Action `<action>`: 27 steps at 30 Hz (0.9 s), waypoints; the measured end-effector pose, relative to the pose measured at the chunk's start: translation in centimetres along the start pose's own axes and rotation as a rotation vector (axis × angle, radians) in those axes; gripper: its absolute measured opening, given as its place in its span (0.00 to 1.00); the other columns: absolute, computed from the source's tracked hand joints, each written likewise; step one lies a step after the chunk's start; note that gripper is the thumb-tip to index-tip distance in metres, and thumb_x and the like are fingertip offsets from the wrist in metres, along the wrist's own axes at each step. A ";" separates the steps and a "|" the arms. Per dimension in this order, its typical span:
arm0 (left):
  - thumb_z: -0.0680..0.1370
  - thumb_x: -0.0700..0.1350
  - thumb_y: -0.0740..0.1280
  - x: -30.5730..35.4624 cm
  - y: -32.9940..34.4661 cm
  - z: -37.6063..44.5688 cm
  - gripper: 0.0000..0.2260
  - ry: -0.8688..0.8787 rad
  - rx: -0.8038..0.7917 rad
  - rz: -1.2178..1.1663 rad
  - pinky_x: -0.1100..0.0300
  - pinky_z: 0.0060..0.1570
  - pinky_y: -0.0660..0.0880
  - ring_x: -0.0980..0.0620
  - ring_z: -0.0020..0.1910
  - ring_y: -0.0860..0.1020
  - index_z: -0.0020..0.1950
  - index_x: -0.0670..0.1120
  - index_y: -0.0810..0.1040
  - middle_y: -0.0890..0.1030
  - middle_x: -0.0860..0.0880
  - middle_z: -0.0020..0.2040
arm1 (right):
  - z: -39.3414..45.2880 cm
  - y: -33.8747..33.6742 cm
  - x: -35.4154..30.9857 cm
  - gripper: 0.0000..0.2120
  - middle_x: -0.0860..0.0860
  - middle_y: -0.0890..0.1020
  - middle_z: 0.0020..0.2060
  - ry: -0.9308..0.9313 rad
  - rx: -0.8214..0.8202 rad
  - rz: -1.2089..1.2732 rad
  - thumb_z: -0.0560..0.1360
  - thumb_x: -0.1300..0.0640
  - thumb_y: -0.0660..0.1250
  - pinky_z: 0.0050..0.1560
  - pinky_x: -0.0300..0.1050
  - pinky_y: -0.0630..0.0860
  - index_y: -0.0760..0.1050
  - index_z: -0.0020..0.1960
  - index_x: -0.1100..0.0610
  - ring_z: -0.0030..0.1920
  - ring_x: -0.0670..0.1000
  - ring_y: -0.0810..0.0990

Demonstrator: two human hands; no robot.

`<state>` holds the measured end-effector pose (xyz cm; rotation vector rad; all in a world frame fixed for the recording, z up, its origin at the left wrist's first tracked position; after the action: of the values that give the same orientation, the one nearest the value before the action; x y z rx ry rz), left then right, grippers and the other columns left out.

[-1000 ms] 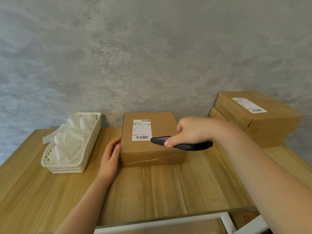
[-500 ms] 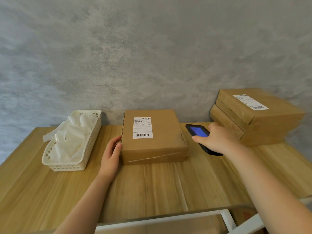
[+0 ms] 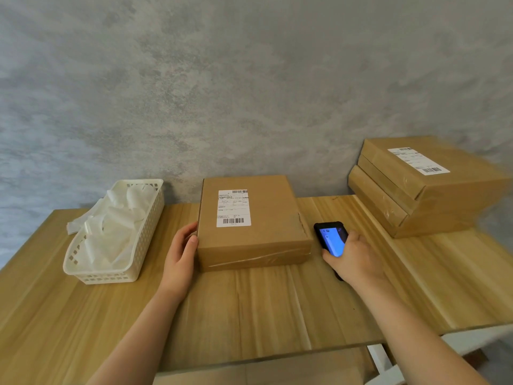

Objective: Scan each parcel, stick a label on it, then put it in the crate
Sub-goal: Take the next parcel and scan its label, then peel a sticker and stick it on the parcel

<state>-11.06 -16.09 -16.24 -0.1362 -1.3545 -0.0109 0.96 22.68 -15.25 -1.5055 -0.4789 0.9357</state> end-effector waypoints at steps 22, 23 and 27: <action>0.81 0.45 0.63 8.5 -7.6 -1.3 0.14 0.185 0.153 0.494 0.65 0.57 0.71 0.63 0.59 0.74 0.66 0.54 0.74 0.77 0.60 0.59 | -5.9 -5.6 -22.9 0.16 0.52 0.77 0.62 -0.657 0.113 0.252 0.80 0.56 0.61 0.60 0.47 0.71 0.72 0.67 0.58 0.62 0.54 0.74; 0.81 0.44 0.63 9.1 -9.0 -1.0 0.13 0.184 0.185 0.518 0.66 0.56 0.70 0.63 0.59 0.74 0.65 0.55 0.74 0.77 0.61 0.58 | -6.3 -5.0 -24.8 0.16 0.51 0.77 0.62 -0.700 0.058 0.262 0.81 0.54 0.60 0.61 0.46 0.71 0.71 0.67 0.57 0.62 0.53 0.73; 0.81 0.44 0.63 9.6 -14.6 0.7 0.12 0.112 0.268 0.611 0.64 0.51 0.71 0.61 0.56 0.74 0.63 0.54 0.77 0.78 0.62 0.57 | -7.8 -2.2 -31.3 0.17 0.48 0.75 0.64 -0.860 -0.125 0.253 0.81 0.50 0.59 0.63 0.45 0.70 0.70 0.69 0.54 0.62 0.50 0.72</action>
<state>-10.97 -29.87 -5.44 -0.3130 -1.1463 0.6637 -10.80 -5.60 -5.03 -1.2303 -0.9828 1.7856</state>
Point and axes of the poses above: each hand's wrist, its own z-axis towards the middle knuckle, its own y-axis out of the palm, x = y × z, the point moved 9 cm from there along z, towards the middle knuckle
